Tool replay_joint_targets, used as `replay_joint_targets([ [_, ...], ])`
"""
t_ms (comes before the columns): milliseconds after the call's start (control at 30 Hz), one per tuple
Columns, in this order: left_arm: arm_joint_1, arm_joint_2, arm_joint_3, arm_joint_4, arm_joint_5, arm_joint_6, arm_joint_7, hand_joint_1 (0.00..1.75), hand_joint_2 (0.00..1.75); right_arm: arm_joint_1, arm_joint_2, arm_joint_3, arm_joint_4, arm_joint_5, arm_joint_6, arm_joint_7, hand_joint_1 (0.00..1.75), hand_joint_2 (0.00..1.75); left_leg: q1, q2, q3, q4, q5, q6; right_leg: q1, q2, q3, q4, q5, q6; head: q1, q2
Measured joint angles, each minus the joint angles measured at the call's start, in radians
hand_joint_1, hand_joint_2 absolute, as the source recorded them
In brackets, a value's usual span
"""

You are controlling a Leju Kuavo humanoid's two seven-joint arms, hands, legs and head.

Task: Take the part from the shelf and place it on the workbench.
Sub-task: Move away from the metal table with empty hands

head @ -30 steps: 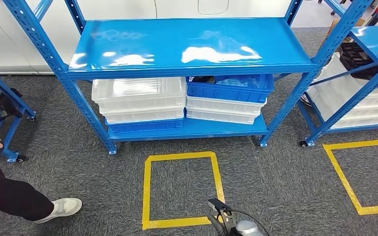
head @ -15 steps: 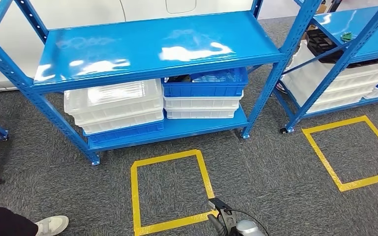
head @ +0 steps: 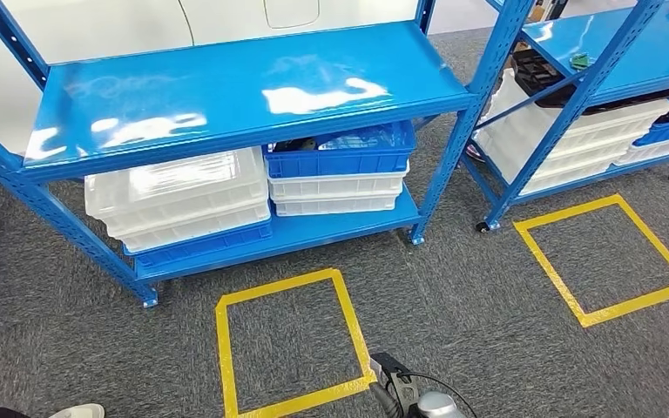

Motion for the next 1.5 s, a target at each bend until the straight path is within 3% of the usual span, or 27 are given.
replay_joint_targets([
  [100, 0.001, 0.000, 0.000, 0.000, -0.001, 0.000, 0.005, 0.00, 0.00, 0.001, -0.001, 0.000, 0.000, 0.000, 0.000, 0.000, 0.00, 0.00, -0.004, -0.002, -0.002, -0.001, 0.002, 0.000, -0.002, 0.000, 0.000, -0.003, 0.002, -0.006, 0.000, 0.000],
  [400, 0.000, 0.000, 0.000, 0.000, -0.001, -0.001, 0.008, 0.00, 0.00, 0.001, 0.000, 0.000, 0.000, 0.000, 0.000, 0.001, 0.00, 0.00, -0.006, -0.001, -0.002, 0.000, 0.000, 0.005, -0.003, 0.000, 0.002, -0.011, 0.006, 0.007, 0.000, 0.000],
  [533, -0.003, 0.000, 0.000, 0.000, -0.003, -0.006, 0.008, 0.00, 1.75, 0.000, 0.001, 0.000, 0.000, -0.001, 0.006, 0.002, 0.00, 0.00, -0.006, -0.001, -0.002, 0.000, 0.000, 0.005, -0.003, 0.000, 0.002, -0.011, 0.005, 0.012, 0.000, 0.000],
  [633, -0.005, 0.000, 0.000, 0.000, -0.007, -0.016, 0.008, 0.00, 1.75, 0.001, 0.001, 0.000, 0.000, 0.000, 0.011, 0.004, 0.00, 0.00, -0.004, -0.001, -0.001, -0.001, 0.000, 0.005, -0.001, 0.000, 0.002, -0.011, 0.005, 0.012, 0.000, 0.000],
  [767, -0.005, 0.000, 0.000, 0.000, -0.010, -0.021, 0.008, 0.00, 1.75, 0.001, 0.001, 0.000, 0.000, 0.000, 0.012, 0.005, 0.00, 1.75, -0.001, -0.001, 0.000, -0.002, 0.001, 0.004, 0.001, 0.000, 0.001, -0.010, 0.005, 0.012, 0.000, 0.000],
  [933, -0.005, 0.000, 0.000, 0.000, -0.010, -0.026, 0.008, 0.00, 1.75, 0.002, 0.001, 0.000, 0.000, 0.001, 0.017, 0.007, 0.00, 1.75, 0.000, -0.001, 0.000, -0.004, 0.002, 0.003, 0.003, 0.000, 0.001, -0.010, 0.005, 0.012, 0.000, 0.000],
  [967, -0.005, 0.000, 0.000, 0.000, -0.011, -0.029, 0.008, 0.00, 1.75, 0.002, 0.001, 0.000, 0.000, 0.001, 0.019, 0.007, 0.00, 1.31, 0.001, -0.001, 0.000, -0.004, 0.002, 0.003, 0.003, 0.000, 0.000, -0.010, 0.005, 0.012, 0.000, 0.000],
  [1067, -0.005, 0.000, 0.000, 0.000, -0.013, -0.032, 0.008, 0.00, 1.75, 0.005, 0.001, 0.000, 0.000, 0.002, 0.020, 0.008, 0.00, 1.31, 0.001, -0.001, 0.000, -0.004, 0.002, 0.002, 0.003, 0.000, 0.000, -0.010, 0.005, 0.012, 0.000, 0.000],
  [1100, -0.005, 0.000, 0.000, 0.000, -0.013, -0.031, 0.008, 0.00, 1.75, 0.006, 0.001, 0.000, 0.000, 0.002, 0.019, 0.009, 0.00, 1.75, 0.001, -0.001, 0.000, -0.004, 0.002, 0.002, 0.004, 0.000, 0.000, -0.010, 0.005, 0.012, 0.000, 0.000],
  [1500, -0.002, 0.000, 0.000, 0.000, -0.022, 0.009, 0.008, 0.00, 1.75, 0.029, 0.002, 0.002, 0.000, 0.007, 0.022, 0.019, 0.00, 1.75, 0.000, -0.001, 0.000, -0.004, 0.002, 0.002, 0.004, 0.000, 0.001, -0.010, 0.005, 0.011, 0.000, 0.000],
])
